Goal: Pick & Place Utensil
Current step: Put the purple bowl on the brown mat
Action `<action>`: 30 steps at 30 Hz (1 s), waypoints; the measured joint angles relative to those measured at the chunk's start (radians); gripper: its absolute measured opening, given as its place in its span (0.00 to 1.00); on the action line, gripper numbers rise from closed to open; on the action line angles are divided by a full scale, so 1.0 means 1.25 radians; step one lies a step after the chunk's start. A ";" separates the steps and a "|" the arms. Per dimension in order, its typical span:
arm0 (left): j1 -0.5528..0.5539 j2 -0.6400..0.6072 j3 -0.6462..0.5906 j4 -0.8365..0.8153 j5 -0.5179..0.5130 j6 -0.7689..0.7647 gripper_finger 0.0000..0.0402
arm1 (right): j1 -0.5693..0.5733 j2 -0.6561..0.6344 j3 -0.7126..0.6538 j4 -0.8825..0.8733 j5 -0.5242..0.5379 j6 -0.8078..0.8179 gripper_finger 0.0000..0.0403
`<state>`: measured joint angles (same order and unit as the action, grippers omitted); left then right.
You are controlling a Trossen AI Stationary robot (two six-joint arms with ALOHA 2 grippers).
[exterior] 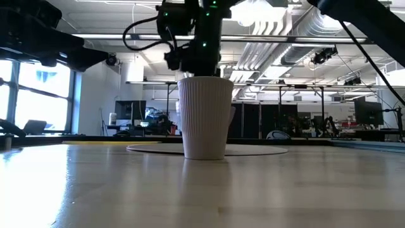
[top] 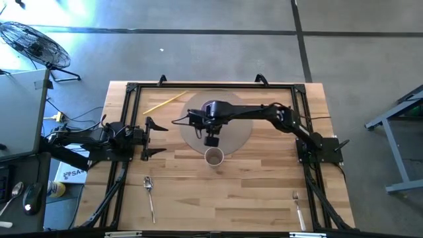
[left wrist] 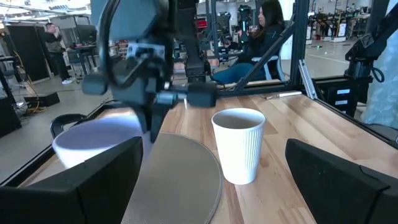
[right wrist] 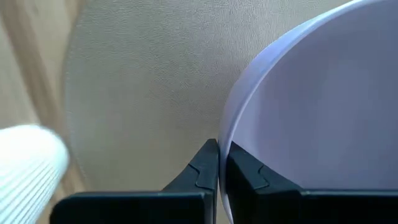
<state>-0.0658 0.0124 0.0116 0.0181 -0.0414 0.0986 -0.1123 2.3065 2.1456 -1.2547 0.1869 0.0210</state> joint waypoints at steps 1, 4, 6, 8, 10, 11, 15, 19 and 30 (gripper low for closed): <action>0.000 0.000 0.000 0.000 0.000 0.000 0.96 | -0.001 0.004 0.000 0.001 0.000 -0.001 0.02; 0.000 0.000 0.000 0.000 0.000 0.000 0.96 | -0.006 0.007 -0.001 -0.001 -0.001 0.001 0.02; 0.000 0.000 0.000 0.000 0.000 0.000 0.96 | -0.010 0.006 0.000 0.000 0.004 0.002 0.02; 0.000 0.000 0.000 0.000 0.000 0.000 0.96 | -0.014 0.006 0.000 0.000 0.007 0.002 0.02; 0.000 0.000 0.000 0.000 0.000 0.000 0.96 | -0.018 0.006 0.000 0.001 0.004 -0.001 0.02; 0.000 0.000 0.000 0.000 0.000 0.000 0.96 | -0.020 0.006 0.000 0.002 0.001 -0.001 0.02; 0.000 0.000 0.000 0.000 0.000 0.000 0.96 | -0.021 0.006 0.000 0.003 0.010 -0.002 0.02; 0.000 0.000 0.000 0.000 0.000 0.000 0.96 | -0.021 0.009 -0.001 0.001 0.001 -0.003 0.03; 0.000 0.000 0.000 0.000 -0.002 0.000 0.96 | -0.026 0.025 -0.013 0.018 -0.002 -0.022 0.05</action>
<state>-0.0658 0.0127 0.0116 0.0181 -0.0433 0.0986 -0.1452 2.3379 2.1296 -1.2321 0.1845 -0.0062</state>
